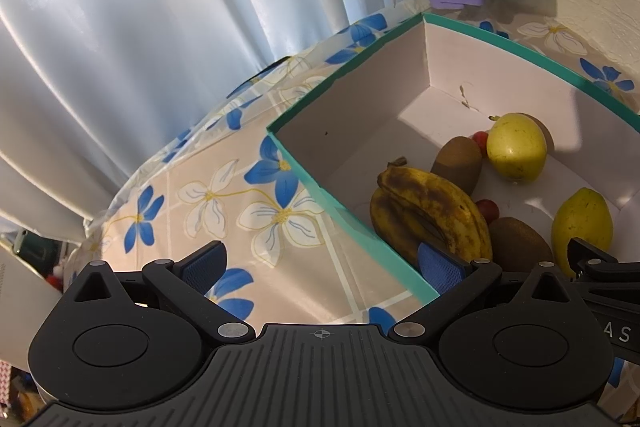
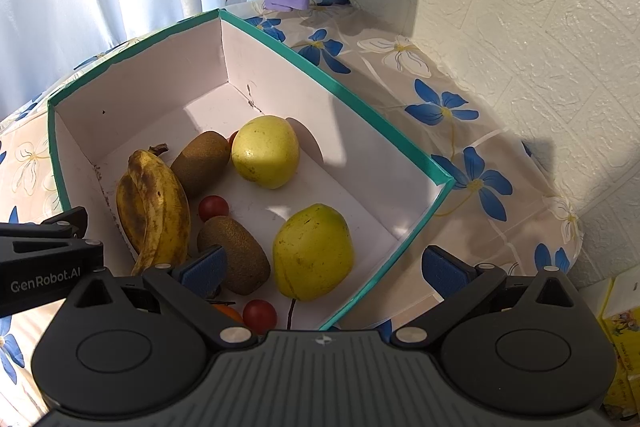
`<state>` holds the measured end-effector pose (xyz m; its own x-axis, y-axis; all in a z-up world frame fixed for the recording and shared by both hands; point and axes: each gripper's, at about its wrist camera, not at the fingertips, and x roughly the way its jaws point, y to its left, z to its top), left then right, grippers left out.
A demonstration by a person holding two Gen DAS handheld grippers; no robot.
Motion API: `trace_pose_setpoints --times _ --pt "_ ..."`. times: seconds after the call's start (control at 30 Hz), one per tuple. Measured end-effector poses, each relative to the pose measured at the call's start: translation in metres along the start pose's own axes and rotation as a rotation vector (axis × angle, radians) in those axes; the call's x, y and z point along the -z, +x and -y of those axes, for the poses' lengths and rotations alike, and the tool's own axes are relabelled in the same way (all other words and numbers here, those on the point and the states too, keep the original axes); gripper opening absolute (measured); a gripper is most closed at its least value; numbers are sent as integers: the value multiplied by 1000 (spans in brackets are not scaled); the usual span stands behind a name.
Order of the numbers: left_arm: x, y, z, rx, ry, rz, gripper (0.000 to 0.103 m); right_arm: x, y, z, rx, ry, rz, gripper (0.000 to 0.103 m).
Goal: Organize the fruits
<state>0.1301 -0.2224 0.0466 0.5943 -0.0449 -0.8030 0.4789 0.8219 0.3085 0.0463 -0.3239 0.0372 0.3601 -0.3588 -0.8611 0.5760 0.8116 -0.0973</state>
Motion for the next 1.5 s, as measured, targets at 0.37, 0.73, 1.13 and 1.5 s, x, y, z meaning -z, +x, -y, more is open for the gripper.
trace_pose_setpoints --times 0.37,0.73,1.13,1.5 --pt "1 -1 0 -3 3 2 103 0 -1 0 0 -2 0 103" --pt "1 -1 0 -3 4 2 103 0 -1 0 -2 -3 2 103" --pt "1 -1 0 -7 10 4 103 0 -1 0 -1 -10 4 103" --pt "1 -3 1 -25 17 38 103 -1 -1 -1 -3 -22 5 103"
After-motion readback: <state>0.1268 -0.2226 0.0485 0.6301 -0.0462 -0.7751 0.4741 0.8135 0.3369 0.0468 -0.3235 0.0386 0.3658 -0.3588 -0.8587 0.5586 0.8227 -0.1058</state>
